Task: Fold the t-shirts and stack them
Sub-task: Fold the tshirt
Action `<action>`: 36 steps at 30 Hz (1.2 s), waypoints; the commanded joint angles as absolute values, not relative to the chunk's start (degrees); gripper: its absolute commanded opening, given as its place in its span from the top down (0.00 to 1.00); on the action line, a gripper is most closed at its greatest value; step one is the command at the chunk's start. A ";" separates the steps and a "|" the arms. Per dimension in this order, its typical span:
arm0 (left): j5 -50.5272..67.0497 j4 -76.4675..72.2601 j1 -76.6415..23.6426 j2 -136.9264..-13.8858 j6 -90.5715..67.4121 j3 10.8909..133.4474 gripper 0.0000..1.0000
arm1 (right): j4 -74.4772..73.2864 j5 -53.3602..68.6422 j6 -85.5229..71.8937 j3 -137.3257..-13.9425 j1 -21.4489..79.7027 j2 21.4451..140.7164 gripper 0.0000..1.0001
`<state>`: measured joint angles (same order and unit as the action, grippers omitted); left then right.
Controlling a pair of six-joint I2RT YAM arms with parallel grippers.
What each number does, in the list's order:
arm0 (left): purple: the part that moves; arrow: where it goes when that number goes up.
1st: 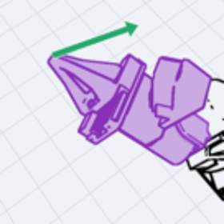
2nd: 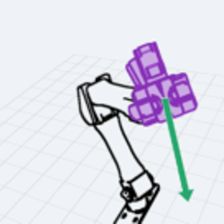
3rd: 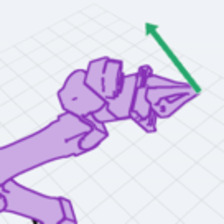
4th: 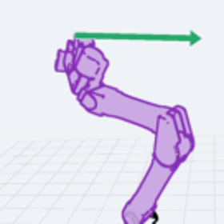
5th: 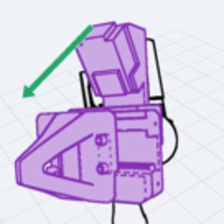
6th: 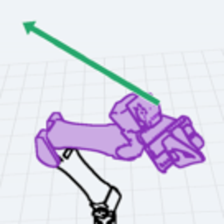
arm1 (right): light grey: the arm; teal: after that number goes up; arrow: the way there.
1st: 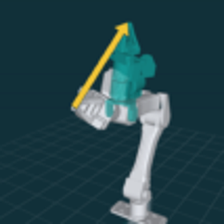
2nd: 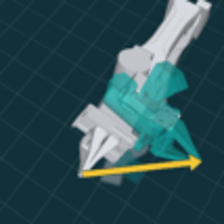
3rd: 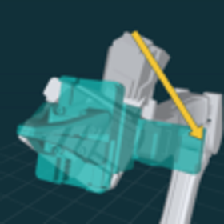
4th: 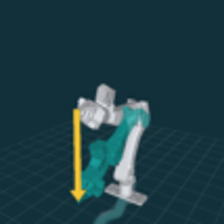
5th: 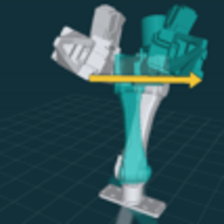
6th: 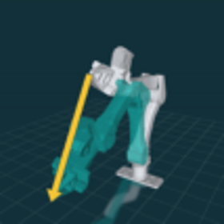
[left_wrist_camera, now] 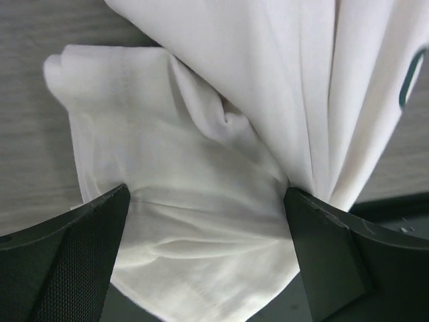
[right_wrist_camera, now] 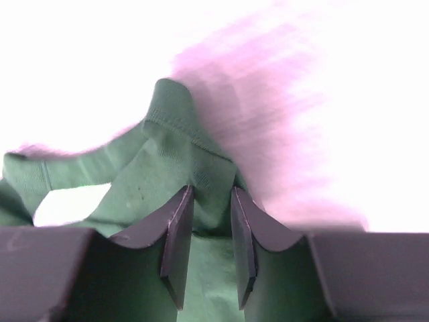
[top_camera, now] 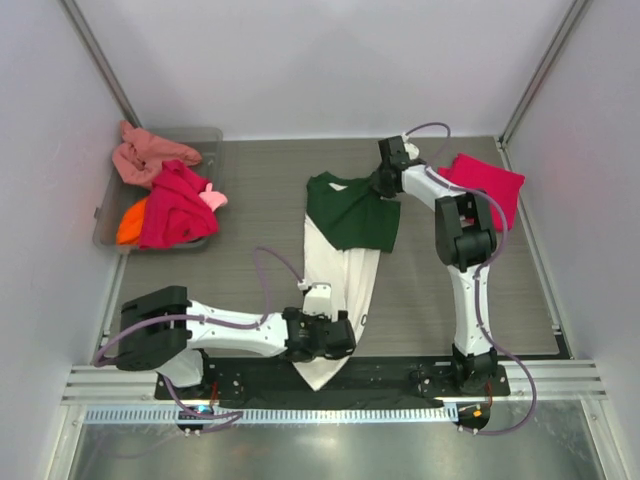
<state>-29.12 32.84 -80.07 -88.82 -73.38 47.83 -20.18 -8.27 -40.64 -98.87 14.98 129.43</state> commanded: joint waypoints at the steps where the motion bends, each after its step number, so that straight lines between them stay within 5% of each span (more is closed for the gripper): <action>1: -19.59 36.99 -83.32 -90.19 -84.64 47.98 0.00 | -26.71 -7.13 -36.83 -109.38 14.94 136.65 0.65; 12: -20.49 41.93 -67.26 -61.38 -74.29 44.21 0.00 | -29.00 -10.28 -27.78 -118.56 16.17 143.25 0.56; 16: -13.81 35.28 -50.50 -59.41 -65.08 43.59 0.01 | -29.09 -11.16 -26.64 -120.40 16.17 145.89 0.56; 27: -0.44 12.40 -27.95 -89.45 -52.30 59.31 0.05 | -30.06 -9.15 -24.61 -137.44 15.03 156.18 0.55; 36: 3.24 -1.56 -24.26 -109.73 -53.95 75.31 0.16 | -24.45 -1.26 -23.20 -134.75 14.42 153.46 0.28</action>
<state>-0.73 7.66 -25.78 -104.49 -53.56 70.89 -23.33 -6.07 -24.71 -137.91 15.44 153.25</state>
